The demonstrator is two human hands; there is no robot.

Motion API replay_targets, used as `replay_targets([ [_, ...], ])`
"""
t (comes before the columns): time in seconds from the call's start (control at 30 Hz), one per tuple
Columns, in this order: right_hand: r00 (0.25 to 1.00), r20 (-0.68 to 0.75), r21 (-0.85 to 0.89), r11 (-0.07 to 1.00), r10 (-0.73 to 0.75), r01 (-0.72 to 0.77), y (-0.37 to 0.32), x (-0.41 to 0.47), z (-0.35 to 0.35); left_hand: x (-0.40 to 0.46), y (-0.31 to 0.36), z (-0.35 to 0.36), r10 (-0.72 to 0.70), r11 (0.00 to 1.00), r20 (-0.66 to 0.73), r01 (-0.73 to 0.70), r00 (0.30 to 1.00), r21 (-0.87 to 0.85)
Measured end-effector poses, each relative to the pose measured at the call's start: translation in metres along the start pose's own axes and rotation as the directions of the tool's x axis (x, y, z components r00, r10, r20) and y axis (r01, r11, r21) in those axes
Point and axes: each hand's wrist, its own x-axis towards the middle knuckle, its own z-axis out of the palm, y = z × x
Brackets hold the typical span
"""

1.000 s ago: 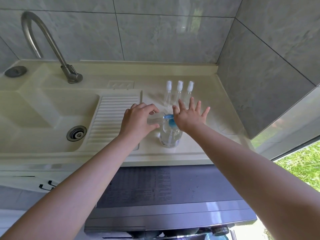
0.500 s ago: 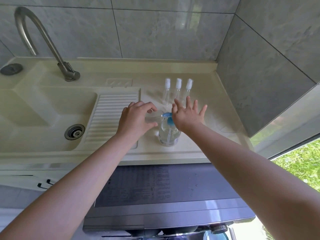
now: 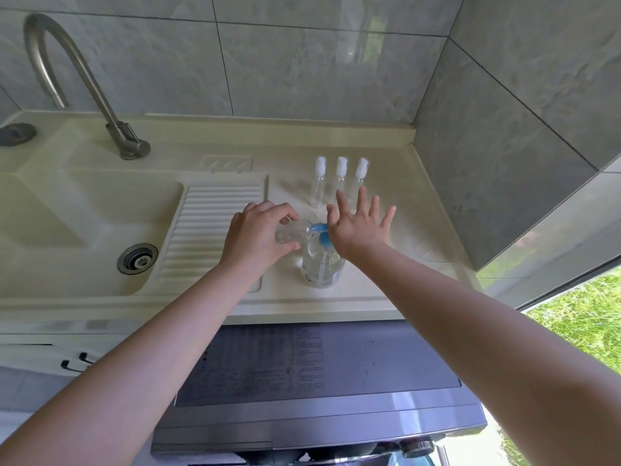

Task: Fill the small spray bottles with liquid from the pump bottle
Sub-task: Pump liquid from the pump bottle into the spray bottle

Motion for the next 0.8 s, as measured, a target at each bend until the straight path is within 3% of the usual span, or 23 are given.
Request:
replay_targets([
  [0.17,0.997,-0.075,-0.129,0.991,-0.031,0.021,0.001,0.004,-0.003,-0.001,0.0,0.001,-0.004,1.0,-0.006,0.004,1.0,0.009],
  [0.3,0.999,-0.035,-0.063,0.998,-0.02,0.018,-0.001,0.002,-0.001,-0.002,0.0,0.002,-0.005,1.0,-0.004,0.005,1.0,0.007],
  [0.53,0.996,-0.084,-0.157,0.987,-0.03,0.016,0.002,0.004,-0.011,-0.001,0.0,-0.001,0.001,1.0,-0.01,0.0,1.0,0.01],
  [0.7,1.0,-0.015,0.008,1.0,0.013,-0.013,-0.002,-0.002,-0.001,-0.002,-0.001,0.001,-0.005,1.0,-0.008,0.005,1.0,0.004],
  [0.8,1.0,-0.022,-0.065,0.998,0.006,-0.007,-0.001,0.0,-0.006,-0.002,0.0,0.0,0.001,1.0,-0.005,-0.001,1.0,0.009],
])
